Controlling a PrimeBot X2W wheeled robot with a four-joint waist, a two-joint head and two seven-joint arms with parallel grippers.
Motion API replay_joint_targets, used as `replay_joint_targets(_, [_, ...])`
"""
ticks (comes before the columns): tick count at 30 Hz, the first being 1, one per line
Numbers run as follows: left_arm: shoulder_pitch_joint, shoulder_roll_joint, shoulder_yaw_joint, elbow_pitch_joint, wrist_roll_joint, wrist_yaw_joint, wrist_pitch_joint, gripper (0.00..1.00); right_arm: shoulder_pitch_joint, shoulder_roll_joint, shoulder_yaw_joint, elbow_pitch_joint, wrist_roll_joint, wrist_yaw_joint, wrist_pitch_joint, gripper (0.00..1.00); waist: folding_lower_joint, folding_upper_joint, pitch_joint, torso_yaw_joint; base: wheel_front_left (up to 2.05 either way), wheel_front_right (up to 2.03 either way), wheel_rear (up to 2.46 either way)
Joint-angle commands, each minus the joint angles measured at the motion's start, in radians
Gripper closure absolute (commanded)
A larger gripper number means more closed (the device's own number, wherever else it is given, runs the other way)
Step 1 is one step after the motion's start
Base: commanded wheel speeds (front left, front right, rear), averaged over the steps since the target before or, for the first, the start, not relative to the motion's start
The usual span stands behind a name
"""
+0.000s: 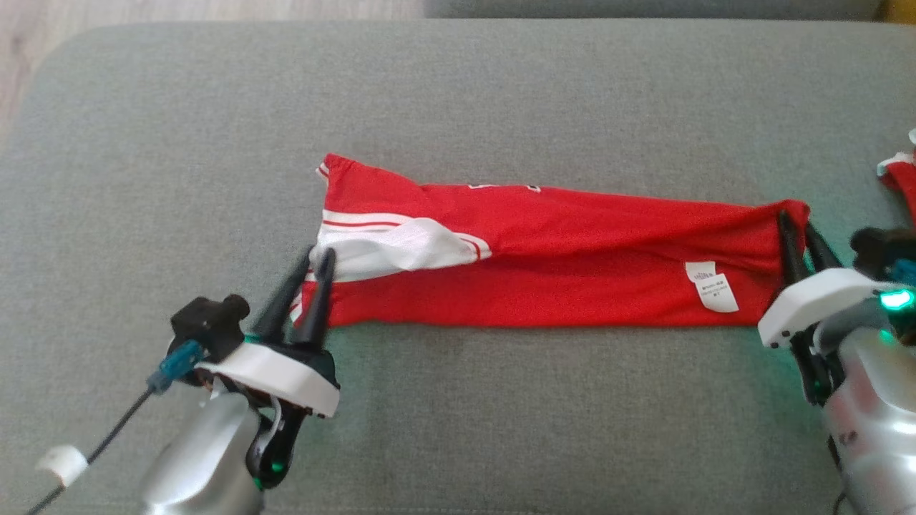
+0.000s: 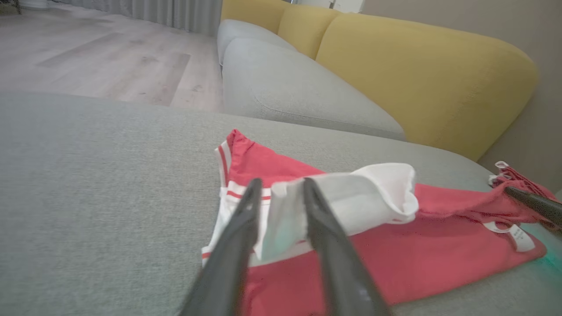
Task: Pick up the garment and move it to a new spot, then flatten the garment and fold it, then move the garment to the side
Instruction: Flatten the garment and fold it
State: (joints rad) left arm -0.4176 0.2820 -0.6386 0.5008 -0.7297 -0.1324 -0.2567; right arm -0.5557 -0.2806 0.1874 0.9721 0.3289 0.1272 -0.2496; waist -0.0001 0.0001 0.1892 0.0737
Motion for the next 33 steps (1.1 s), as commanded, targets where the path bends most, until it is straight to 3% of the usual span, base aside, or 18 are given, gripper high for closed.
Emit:
replay_joint_targets(1, [-0.013, 0.010, 0.064, -0.026, 0.024, 0.002, -0.005, 0.00, 0.014, 0.004, 0.002, -0.032, 0.016, 0.003, -0.012, 0.00, 0.0001, -0.0001, -0.008, 0.006, 0.00, 0.00, 0.00])
replay_joint_targets(10, [0.164, -0.139, 0.347, -0.119, 0.298, 0.052, -0.005, 0.00, 0.139, 0.065, -0.134, -0.140, 0.086, 0.003, -0.012, 0.00, 0.0001, -0.0001, -0.058, 0.028, 0.00, 0.00, 0.00])
replay_joint_targets(16, [0.267, -0.208, 0.444, -0.161, 0.404, 0.050, -0.005, 0.00, 0.168, 0.092, -0.173, -0.122, 0.068, 0.003, -0.012, 0.00, 0.0001, -0.0001, -0.087, 0.044, 0.00, 0.00, 0.00])
replay_joint_targets(24, [0.318, -0.230, 0.474, -0.186, 0.453, 0.023, -0.005, 0.00, 0.177, 0.105, -0.257, -0.126, 0.032, 0.003, -0.012, 0.00, 0.0001, -0.0001, -0.097, 0.063, 0.00, 0.00, 0.00])
replay_joint_targets(33, [0.307, -0.232, 0.453, -0.199, 0.437, 0.016, -0.005, 0.00, 0.149, 0.128, -0.318, -0.030, -0.019, 0.003, -0.012, 0.00, 0.0001, -0.0001, -0.083, 0.078, 0.00, 0.00, 0.00])
